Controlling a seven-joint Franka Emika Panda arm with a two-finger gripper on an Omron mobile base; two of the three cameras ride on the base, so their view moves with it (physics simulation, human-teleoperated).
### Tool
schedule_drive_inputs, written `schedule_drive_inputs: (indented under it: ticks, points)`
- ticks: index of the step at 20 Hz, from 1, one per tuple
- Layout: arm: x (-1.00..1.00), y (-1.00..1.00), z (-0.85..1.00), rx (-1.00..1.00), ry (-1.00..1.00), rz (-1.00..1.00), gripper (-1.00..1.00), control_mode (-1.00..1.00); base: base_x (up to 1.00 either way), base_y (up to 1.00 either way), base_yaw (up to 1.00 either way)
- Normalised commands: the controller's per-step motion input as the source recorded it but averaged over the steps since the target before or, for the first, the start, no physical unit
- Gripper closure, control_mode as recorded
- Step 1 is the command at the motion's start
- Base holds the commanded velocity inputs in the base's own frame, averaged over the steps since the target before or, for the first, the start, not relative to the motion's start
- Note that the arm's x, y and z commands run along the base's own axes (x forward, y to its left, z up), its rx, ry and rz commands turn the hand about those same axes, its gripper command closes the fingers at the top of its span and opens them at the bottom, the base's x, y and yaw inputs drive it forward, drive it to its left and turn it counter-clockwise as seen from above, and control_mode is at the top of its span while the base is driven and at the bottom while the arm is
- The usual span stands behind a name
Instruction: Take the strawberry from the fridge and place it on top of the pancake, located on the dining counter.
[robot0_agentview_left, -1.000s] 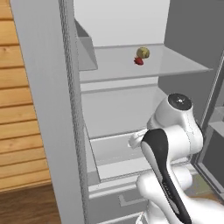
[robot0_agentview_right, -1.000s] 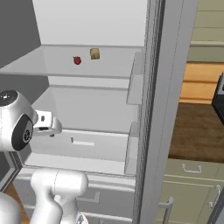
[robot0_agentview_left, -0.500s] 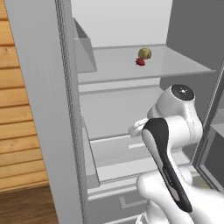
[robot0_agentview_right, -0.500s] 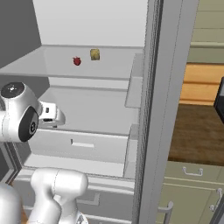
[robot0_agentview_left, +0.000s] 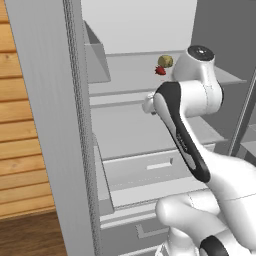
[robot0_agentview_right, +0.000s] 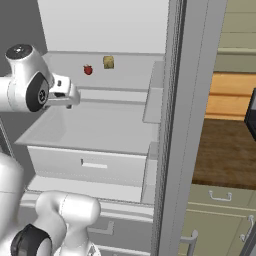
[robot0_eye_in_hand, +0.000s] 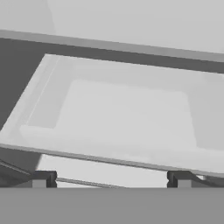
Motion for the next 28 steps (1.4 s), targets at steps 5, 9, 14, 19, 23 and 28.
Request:
schedule_drive_inputs:
  ticks: [5,9,14,19,23,28]
  points:
    - [0.50,-0.18,0.63,0.04,-0.08,-0.07,-1.00,-1.00,0.00,0.00,0.00]
    - [0.57,-0.41,0.42,0.05,-0.11,-0.04,-1.00,-1.00,0.00,0.00,0.00]
    - [0.62,-0.16,0.06,0.01,-0.12,-0.01,-1.00,-1.00,0.00,0.00,0.00]
    - [0.76,-0.09,-0.10,0.00,-0.08,0.00,-1.00,-1.00,0.00,0.00,0.00]
    - [0.73,-0.03,-0.16,0.00,0.00,0.00,-1.00,-1.00,0.00,0.00,0.00]
    - [0.81,0.00,-0.13,0.00,0.04,0.00,-1.00,-1.00,0.00,0.00,0.00]
